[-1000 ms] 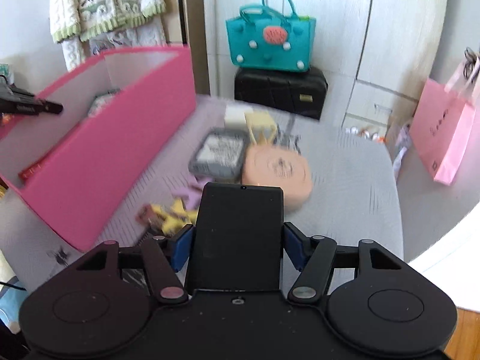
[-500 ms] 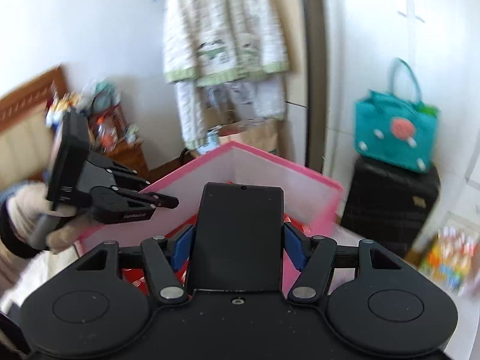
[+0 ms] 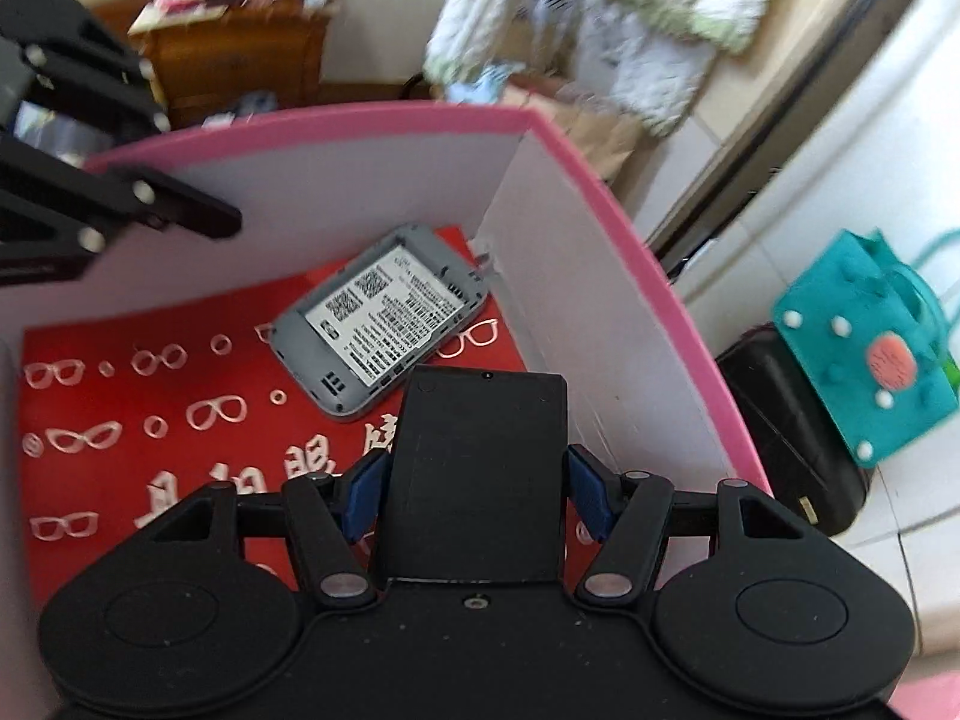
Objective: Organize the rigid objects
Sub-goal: 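Carry the black power bank with the right gripper into the pink box, then lower the power bank beside the router and open the right gripper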
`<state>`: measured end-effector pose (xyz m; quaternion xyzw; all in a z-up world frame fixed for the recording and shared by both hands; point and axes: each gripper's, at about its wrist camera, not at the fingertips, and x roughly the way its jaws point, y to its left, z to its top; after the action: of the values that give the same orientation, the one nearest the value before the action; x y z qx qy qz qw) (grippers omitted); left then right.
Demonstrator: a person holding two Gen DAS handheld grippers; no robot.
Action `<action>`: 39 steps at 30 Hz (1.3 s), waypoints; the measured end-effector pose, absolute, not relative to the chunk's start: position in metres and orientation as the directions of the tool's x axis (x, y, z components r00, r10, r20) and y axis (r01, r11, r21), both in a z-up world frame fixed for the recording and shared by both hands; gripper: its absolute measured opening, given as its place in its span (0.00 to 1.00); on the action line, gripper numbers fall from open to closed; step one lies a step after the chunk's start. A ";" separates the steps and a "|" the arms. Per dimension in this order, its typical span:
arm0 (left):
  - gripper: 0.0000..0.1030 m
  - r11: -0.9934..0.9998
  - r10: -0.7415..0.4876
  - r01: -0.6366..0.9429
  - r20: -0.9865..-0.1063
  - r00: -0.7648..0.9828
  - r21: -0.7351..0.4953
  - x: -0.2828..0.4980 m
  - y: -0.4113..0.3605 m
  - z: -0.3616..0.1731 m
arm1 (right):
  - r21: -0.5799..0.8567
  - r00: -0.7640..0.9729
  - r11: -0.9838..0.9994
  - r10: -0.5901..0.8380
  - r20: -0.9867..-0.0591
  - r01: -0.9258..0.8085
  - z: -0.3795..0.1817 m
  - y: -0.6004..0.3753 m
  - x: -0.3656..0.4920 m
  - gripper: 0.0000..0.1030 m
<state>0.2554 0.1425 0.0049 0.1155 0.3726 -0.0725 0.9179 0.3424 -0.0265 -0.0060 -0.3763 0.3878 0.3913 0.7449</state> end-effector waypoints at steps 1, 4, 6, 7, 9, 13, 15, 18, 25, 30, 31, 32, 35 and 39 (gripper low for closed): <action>0.07 0.963 -0.050 0.219 -0.701 0.711 0.154 0.256 0.143 0.005 | -0.253 0.375 0.385 0.283 -0.883 -0.888 -0.008 -0.023 0.345 0.66; 0.07 0.965 -0.055 0.218 -0.700 0.712 0.146 0.255 0.144 0.005 | -0.256 0.348 0.323 0.270 -0.898 -0.911 -0.010 -0.011 0.351 0.66; 0.07 0.966 -0.060 0.218 -0.699 0.712 0.139 0.255 0.145 0.005 | -0.280 0.353 0.284 0.252 -0.901 -0.917 -0.013 -0.005 0.351 0.65; 0.07 0.966 -0.062 0.219 -0.699 0.712 0.137 0.255 0.145 0.005 | -0.274 0.342 0.268 0.251 -0.906 -0.923 -0.015 -0.001 0.353 0.64; 0.07 0.966 -0.064 0.220 -0.699 0.712 0.137 0.255 0.145 0.005 | -0.254 0.314 0.239 0.259 -0.913 -0.937 -0.016 0.002 0.355 0.65; 0.07 0.966 -0.066 0.220 -0.699 0.712 0.133 0.255 0.146 0.005 | -0.260 0.319 0.232 0.274 -0.907 -0.937 -0.012 0.001 0.356 0.65; 0.07 0.967 -0.066 0.219 -0.699 0.712 0.133 0.255 0.145 0.005 | -0.246 0.304 0.224 0.281 -0.910 -0.943 -0.010 -0.003 0.355 0.65; 0.07 0.967 -0.066 0.218 -0.699 0.712 0.131 0.255 0.147 0.005 | -0.251 0.296 0.183 0.280 -0.913 -0.950 -0.009 -0.008 0.350 0.65; 0.07 0.970 -0.069 0.212 -0.699 0.712 0.121 0.255 0.150 0.006 | -0.326 0.388 0.217 0.404 -0.828 -0.920 0.005 -0.018 0.339 0.73; 0.07 0.968 -0.062 0.213 -0.700 0.712 0.131 0.255 0.148 0.006 | -0.279 0.438 0.371 0.468 -0.768 -0.886 0.032 -0.047 0.335 0.73; 0.07 0.969 -0.062 0.212 -0.700 0.711 0.130 0.255 0.147 0.006 | -0.269 0.451 0.400 0.482 -0.751 -0.876 0.038 -0.057 0.332 0.74; 0.07 0.969 -0.063 0.213 -0.701 0.711 0.129 0.255 0.147 0.005 | -0.257 0.471 0.439 0.497 -0.729 -0.861 0.043 -0.068 0.329 0.74; 0.07 0.969 -0.063 0.213 -0.701 0.711 0.129 0.255 0.147 0.006 | -0.192 0.540 0.587 0.503 -0.675 -0.786 0.053 -0.096 0.329 0.76; 0.07 0.969 -0.063 0.213 -0.701 0.711 0.129 0.255 0.147 0.006 | -0.107 0.598 0.716 0.480 -0.642 -0.690 0.058 -0.136 0.325 0.83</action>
<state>0.2551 0.1469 0.0056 0.1005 0.3728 -0.0752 0.9194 0.3250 -0.1364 0.0576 -0.1751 0.2995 0.3337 0.8765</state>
